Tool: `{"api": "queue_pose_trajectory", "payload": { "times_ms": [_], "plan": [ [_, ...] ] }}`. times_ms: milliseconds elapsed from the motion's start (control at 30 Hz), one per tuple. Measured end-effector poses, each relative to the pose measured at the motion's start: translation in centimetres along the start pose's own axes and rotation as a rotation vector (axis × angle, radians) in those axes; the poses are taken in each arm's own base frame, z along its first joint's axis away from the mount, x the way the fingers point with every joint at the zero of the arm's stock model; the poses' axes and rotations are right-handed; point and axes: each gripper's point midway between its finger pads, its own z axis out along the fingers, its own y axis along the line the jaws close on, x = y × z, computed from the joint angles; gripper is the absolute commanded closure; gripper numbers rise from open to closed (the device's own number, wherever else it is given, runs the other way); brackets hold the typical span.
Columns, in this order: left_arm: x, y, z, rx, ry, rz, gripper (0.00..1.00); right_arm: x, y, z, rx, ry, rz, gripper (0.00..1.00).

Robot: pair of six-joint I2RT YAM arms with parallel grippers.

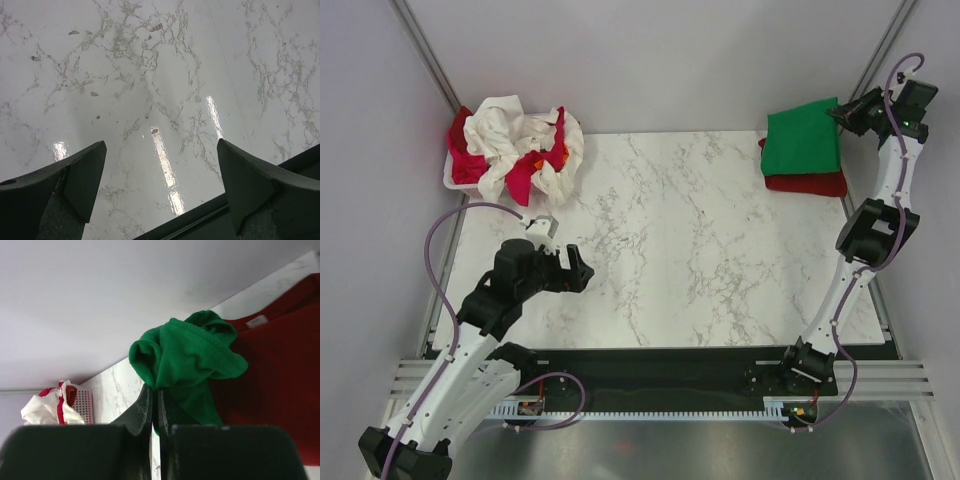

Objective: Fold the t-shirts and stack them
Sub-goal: Neatly place the folded tshirt to the corner, then reset both grippers

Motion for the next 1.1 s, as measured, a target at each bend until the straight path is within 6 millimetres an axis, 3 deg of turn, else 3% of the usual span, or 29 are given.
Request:
{"api": "queue_pose_trajectory", "payload": {
  "times_ms": [100,133,167,233,467,533,633,733,800,933,1000,1100],
  "plan": [
    [0.0,0.0,0.0,-0.002,0.002,0.0,0.0,-1.2,-3.4,-1.3,0.043,-0.019,0.033,0.53],
    [0.1,0.1,0.1,-0.003,0.004,0.0,0.0,-1.1,-4.7,-1.6,0.058,-0.015,0.021,0.31],
    [0.1,0.1,0.1,-0.004,0.006,-0.001,0.0,-1.0,-5.6,-1.8,0.071,-0.012,-0.002,0.26],
    [0.2,0.1,0.2,-0.006,0.012,-0.001,0.0,-0.6,-6.5,-1.5,0.101,-0.007,-0.033,0.2],
    [0.3,0.2,0.3,-0.007,0.018,-0.002,0.0,1.5,-10.4,-1.4,0.304,0.019,-0.031,0.14],
    [0.3,0.2,0.3,-0.008,0.017,-0.002,0.0,1.8,-11.5,-2.4,0.397,0.017,-0.033,0.1],
    [0.3,0.2,0.3,-0.008,0.017,-0.002,0.0,2.2,-11.8,-5.3,0.539,0.009,-0.047,0.09],
    [0.3,0.2,0.2,-0.008,0.017,-0.002,0.0,1.7,-10.0,-9.5,0.629,-0.036,-0.071,0.09],
    [0.4,0.2,0.2,-0.009,0.018,-0.002,0.0,0.8,-7.9,-12.4,0.647,-0.104,-0.097,0.08],
    [0.4,0.2,0.1,-0.01,0.02,-0.002,0.0,1.6,-2.5,-17.3,0.611,-0.204,-0.157,0.07],
    [0.4,0.2,0.1,-0.01,0.02,-0.002,0.0,3.2,0.7,-17.6,0.552,-0.22,-0.215,0.05],
    [0.4,0.2,0.1,-0.009,0.017,-0.002,0.0,7.9,5.5,-16.0,0.441,-0.165,-0.321,0.04]
  ]
}}
